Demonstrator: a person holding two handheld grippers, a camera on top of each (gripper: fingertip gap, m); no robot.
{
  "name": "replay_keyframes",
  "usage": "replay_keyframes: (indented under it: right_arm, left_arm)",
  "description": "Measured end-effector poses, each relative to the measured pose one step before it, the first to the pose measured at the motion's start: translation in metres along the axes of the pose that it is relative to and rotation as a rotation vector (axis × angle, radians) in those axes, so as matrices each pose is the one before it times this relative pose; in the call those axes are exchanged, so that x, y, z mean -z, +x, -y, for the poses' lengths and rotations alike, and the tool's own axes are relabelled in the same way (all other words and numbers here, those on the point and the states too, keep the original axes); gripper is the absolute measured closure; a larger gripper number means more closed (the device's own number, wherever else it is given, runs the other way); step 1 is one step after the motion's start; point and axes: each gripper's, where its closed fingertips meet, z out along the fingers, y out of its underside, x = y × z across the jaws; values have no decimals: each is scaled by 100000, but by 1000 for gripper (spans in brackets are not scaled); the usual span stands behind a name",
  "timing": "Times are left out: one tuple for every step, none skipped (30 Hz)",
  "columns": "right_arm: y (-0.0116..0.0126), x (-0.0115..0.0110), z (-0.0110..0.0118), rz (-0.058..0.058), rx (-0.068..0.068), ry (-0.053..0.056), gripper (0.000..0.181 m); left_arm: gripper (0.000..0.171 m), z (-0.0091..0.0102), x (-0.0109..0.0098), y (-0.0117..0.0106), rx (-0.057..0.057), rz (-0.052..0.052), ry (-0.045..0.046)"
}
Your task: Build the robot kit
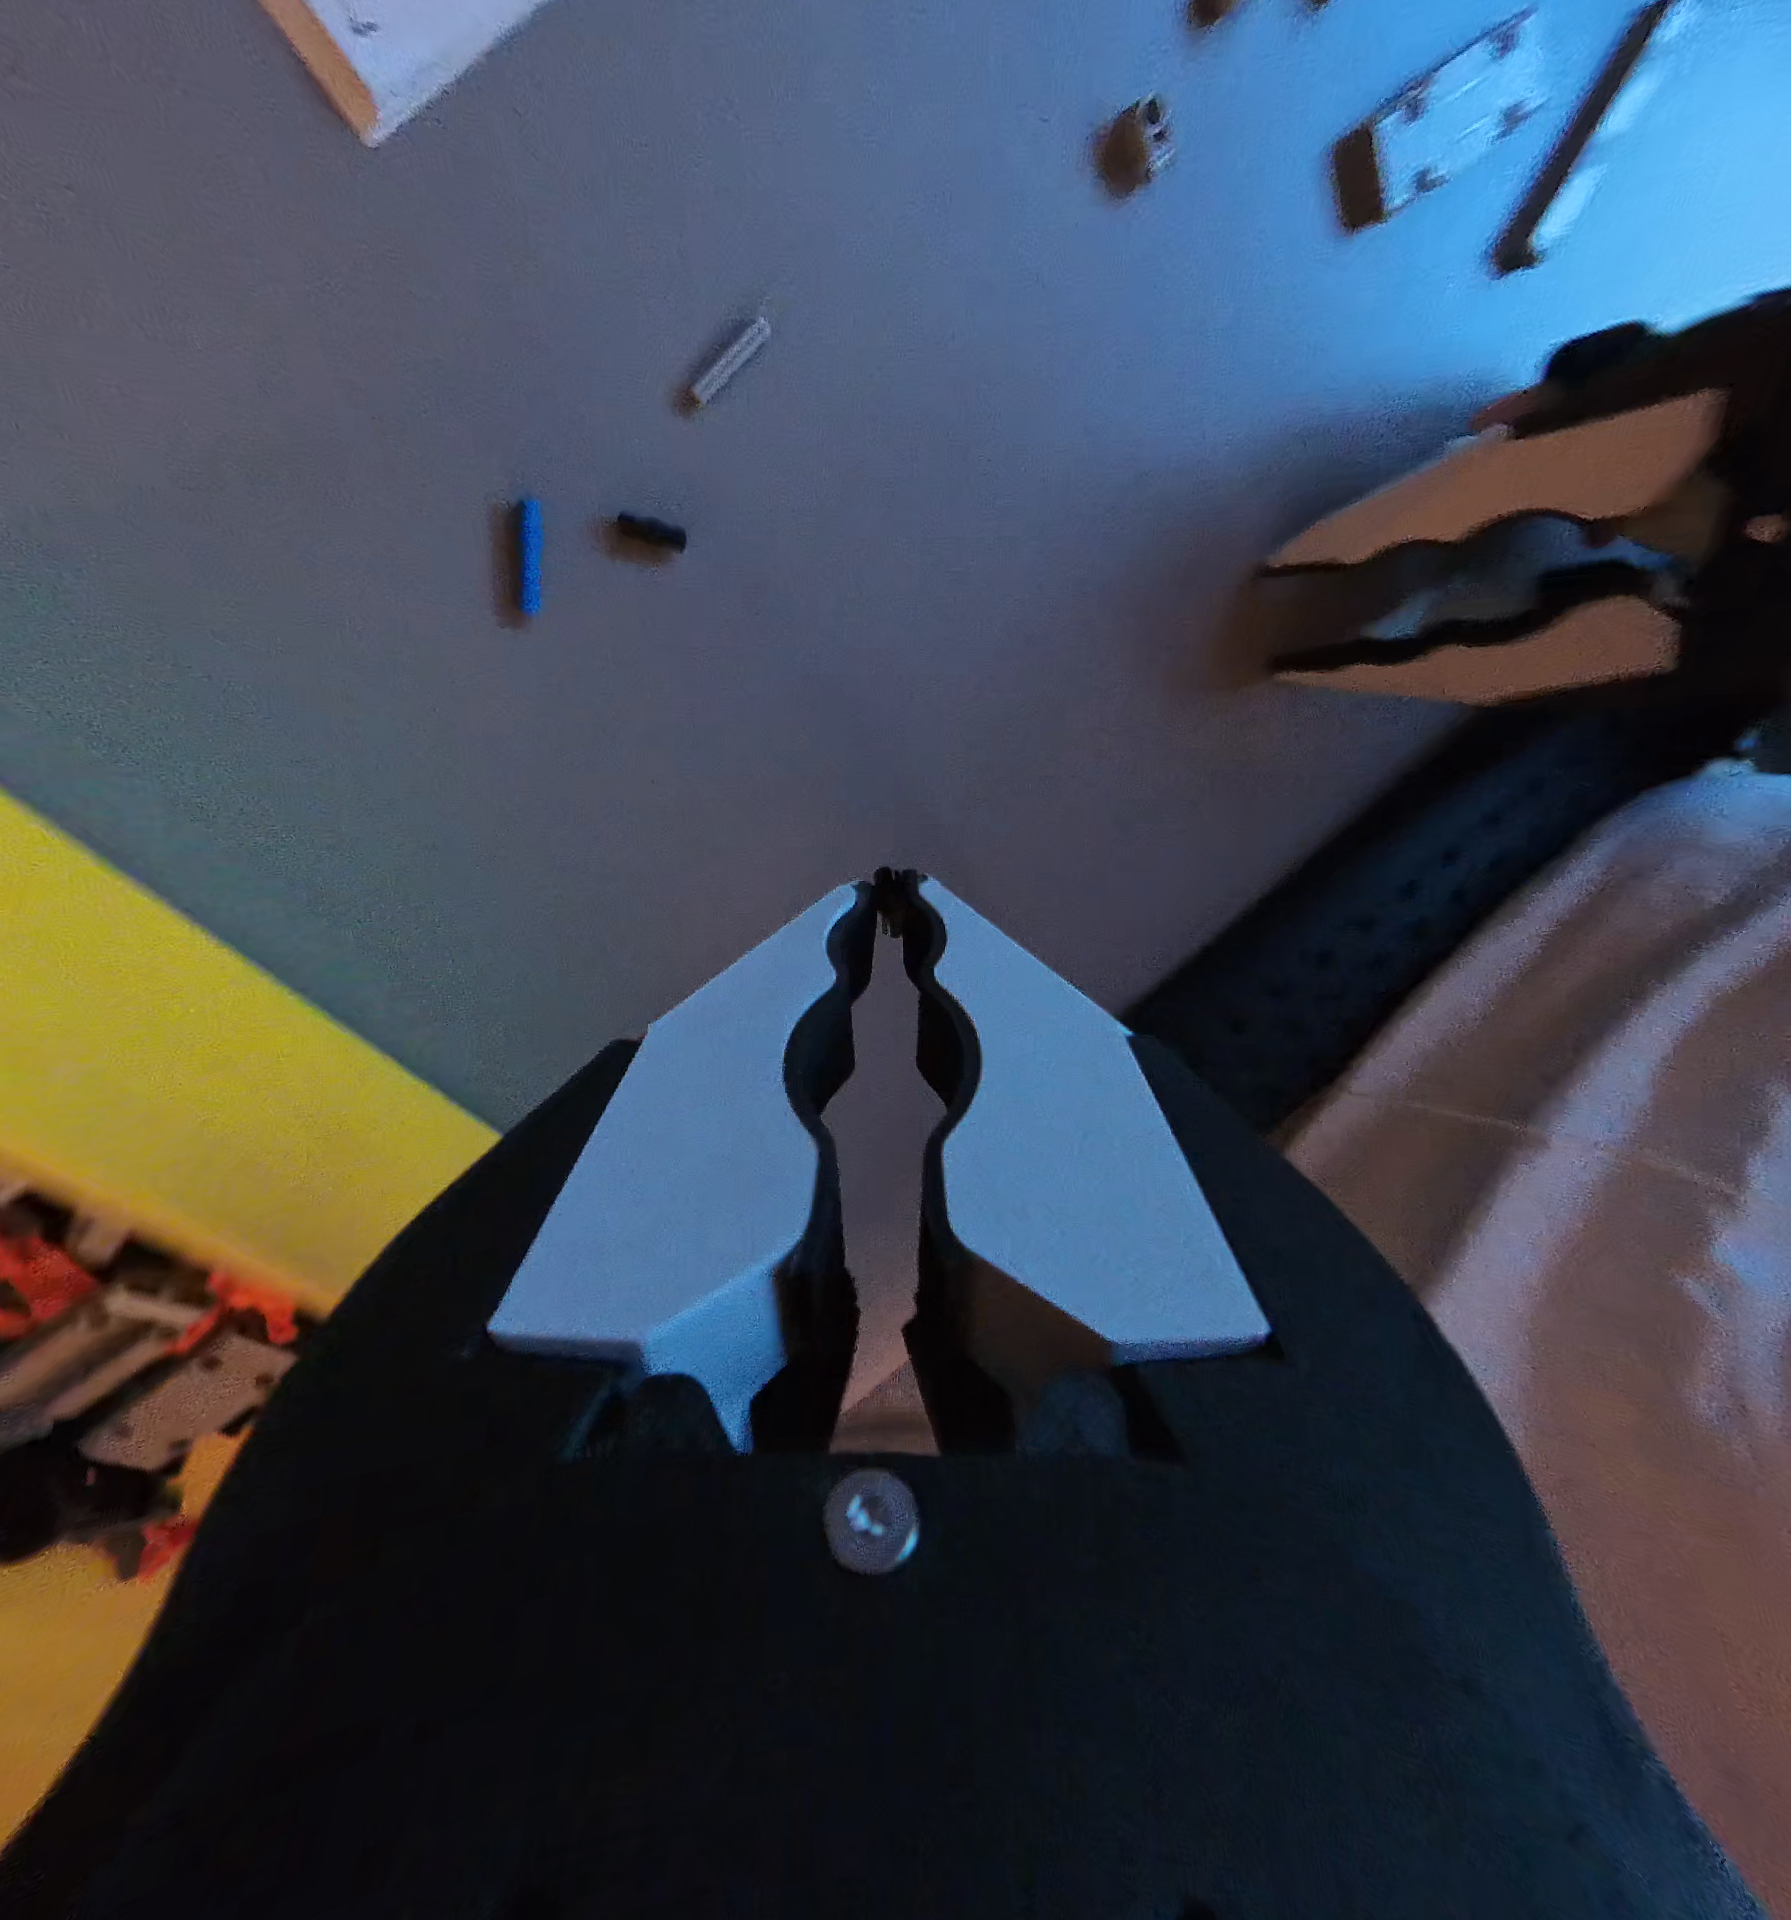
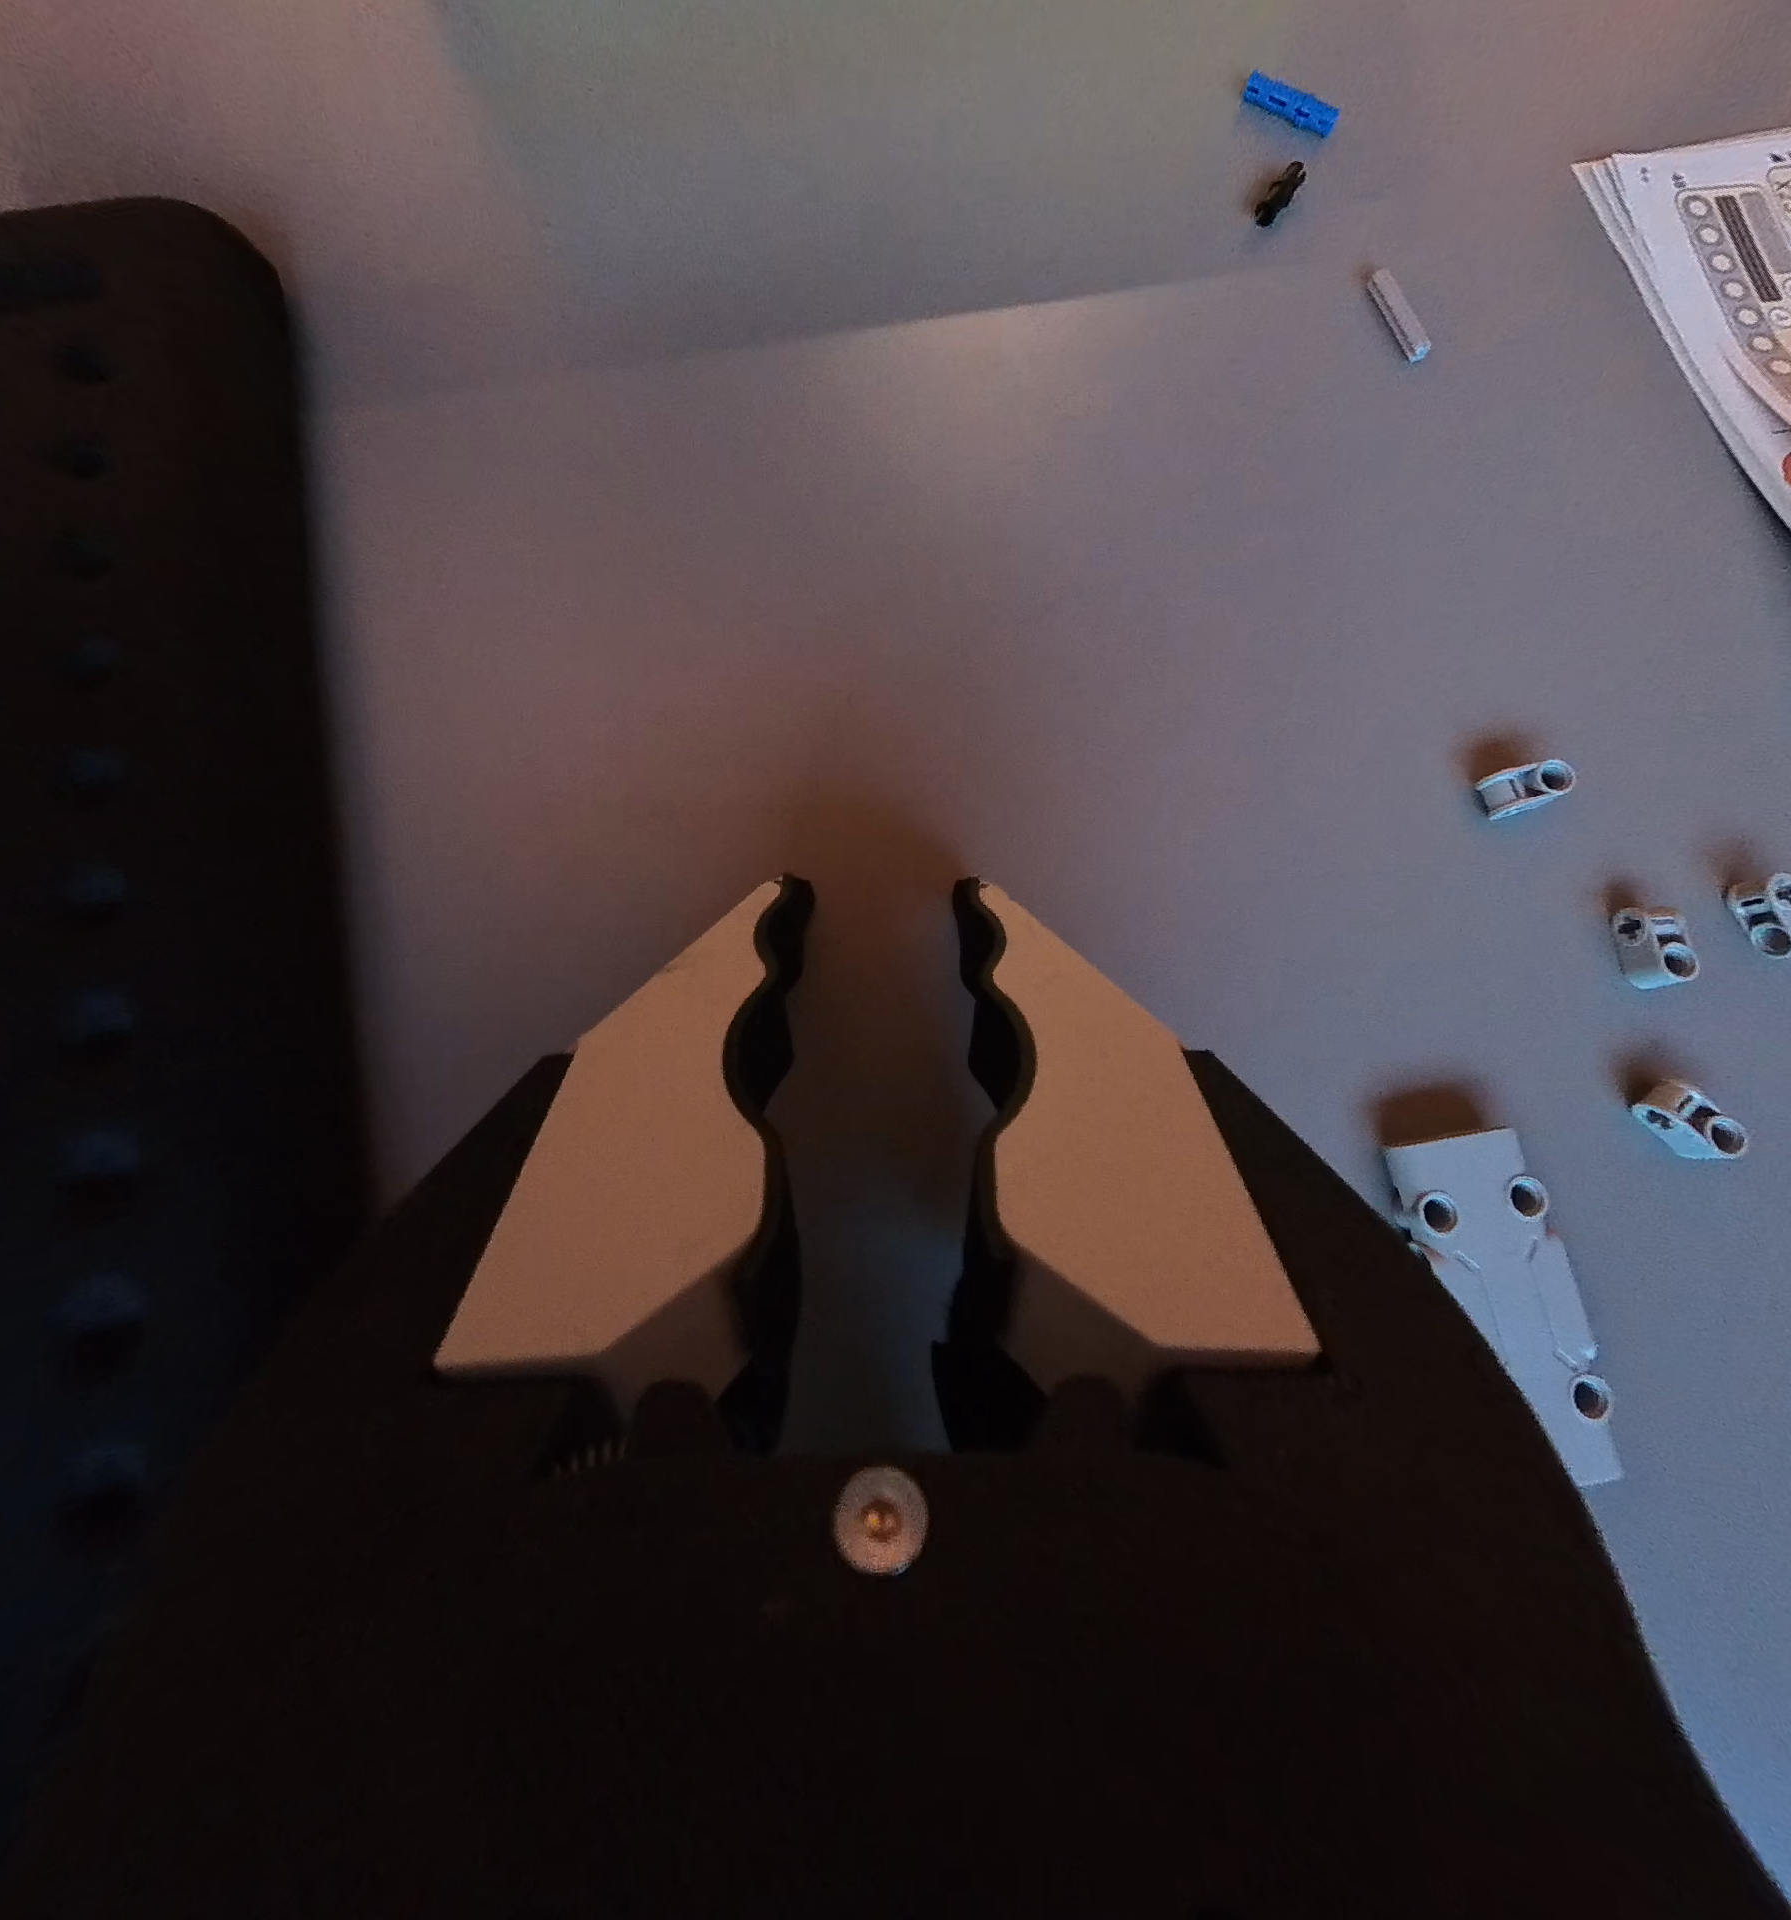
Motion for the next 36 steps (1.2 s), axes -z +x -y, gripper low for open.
replay_keyframes:
  right_arm:
    - [-58, 9, -4, -43, 415, -183, 151]
    - [-84, 10, -12, 152, 401, -92, 151]
    - [-52, 17, -10, 53, 230, -150, 151]
    - [-71, 8, 1, 172, 210, -119, 152]
    - [-74, -3, 8, 275, 218, 24, 153]
    - [-50, -10, 1, 324, 87, 62, 153]
    - [-47, -7, -4, 452, -208, 60, 153]
    - [-16, -7, 0, 373, -214, 132, 152]
    - [-7, -16, 1, 444, -390, 222, 152]
    - [-9, -5, -3, 461, -669, 137, 152]
    - [-11, -5, -5, 375, -577, 77, 151]
    - [2, -13, 0, 137, -269, 30, 152]
    - [-12, 7, 3, -82, 104, -63, 151]
    - [2, -5, -1, -194, 239, -85, 151]
    - [-18, 0, 5, -183, 274, -133, 151]
    - [-23, 3, 6, -67, 280, -81, 152]
    - [-50, -3, 4, 141, 153, -4, 152]
    - [-31, -7, 7, 173, -81, 0, 151]
    - [2, -9, -5, 90, -72, 6, 151]
    - [-7, 6, 0, 143, -130, 90, 151]
    - [1, -11, 4, 187, -190, 108, 152]
    - [-10, -23, 23, 200, -162, 199, 152]
    - [1, -18, 19, 185, -200, 213, 152]
    - [-7, 0, 7, 96, -209, 86, 152]
    - [-3, 7, -5, -37, 15, 16, 152]
    - [-3, -1, -2, -127, 149, -50, 151]
    - [-7, 12, -7, -105, 274, -133, 151]
    - [-18, -2, -6, -104, 279, -116, 151]
    - [4, 3, 10, -95, 161, -18, 151]
    - [-4, -5, -4, 31, -4, 69, 151]
    - [-10, 7, -1, 149, -166, 83, 152]
    - [-2, 4, -17, 137, -212, 13, 151]
    - [-3, 10, 2, 23, 4, -37, 152]
    - [-2, -1, -2, -86, 243, -52, 151]
    - [-3, 6, 5, -64, 124, -58, 151]
    - [-13, -4, 1, 12, 1, -35, 151]
  left_arm:
    - [169, 795, -1420, -141, 271, 957, -4861]
    - [169, 744, -1135, -286, 1057, 101, -3682]
    - [169, 587, -868, -556, 1777, 552, -2950]
    - [169, 548, -644, -645, 1842, 868, -1627]
    - [169, 553, -483, -542, 1419, 537, -134]
    - [169, 437, -370, -378, 1064, 71, 474]
    - [169, 170, -311, -334, 829, 290, -127]
    - [169, -70, -289, -328, 376, 729, -944]
    - [169, -137, -285, -275, -28, 855, -1044]
    - [169, -86, -255, -225, -27, 651, -689]
    - [169, -21, -220, -148, 159, 283, -346]
    - [169, -63, -183, -86, 273, 27, -513]
    - [169, -87, -123, -58, -18, 84, -727]
    - [169, -27, -81, -157, -287, 964, -434]
    - [169, -27, -78, -218, -385, 1474, -394]
    - [169, -14, -66, -129, -489, 893, -324]
    - [169, 4, -94, -21, -334, 103, -181]
    - [169, -46, -115, -57, -114, 191, -469]
    - [169, -49, -119, -89, -272, 369, -435]
    - [169, 16, -118, -17, -393, -115, -49]
    - [169, 12, -125, 13, -91, -318, -21]
    - [169, -17, -110, -15, -143, -88, -263]
    - [167, -77, -90, -31, -689, 307, -827]
    - [162, -85, -71, -53, -1050, 601, -949]
    - [156, -52, -1, -85, -734, 892, -701]
    - [152, -34, 100, -89, -219, 887, -384]
    - [149, 9, 237, 42, -173, 240, 257]
    - [147, 25, 428, 121, -277, -120, 855]
    - [148, -16, 666, 97, -392, 257, 1588]
    - [149, -24, 946, 14, -436, 1062, 2714]
    - [152, -3, 1221, -50, -412, 1393, 4228]
    - [155, -85, 1457, -125, -76, 1618, 5113]
    - [155, -313, 1605, -320, 553, 2280, 5002]
    - [154, -581, 1710, -543, 1263, 2880, 4673]
    - [153, -817, 1697, -746, 2134, 3003, 4240]
    - [152, -1114, 1574, -958, 3178, 2871, 3099]
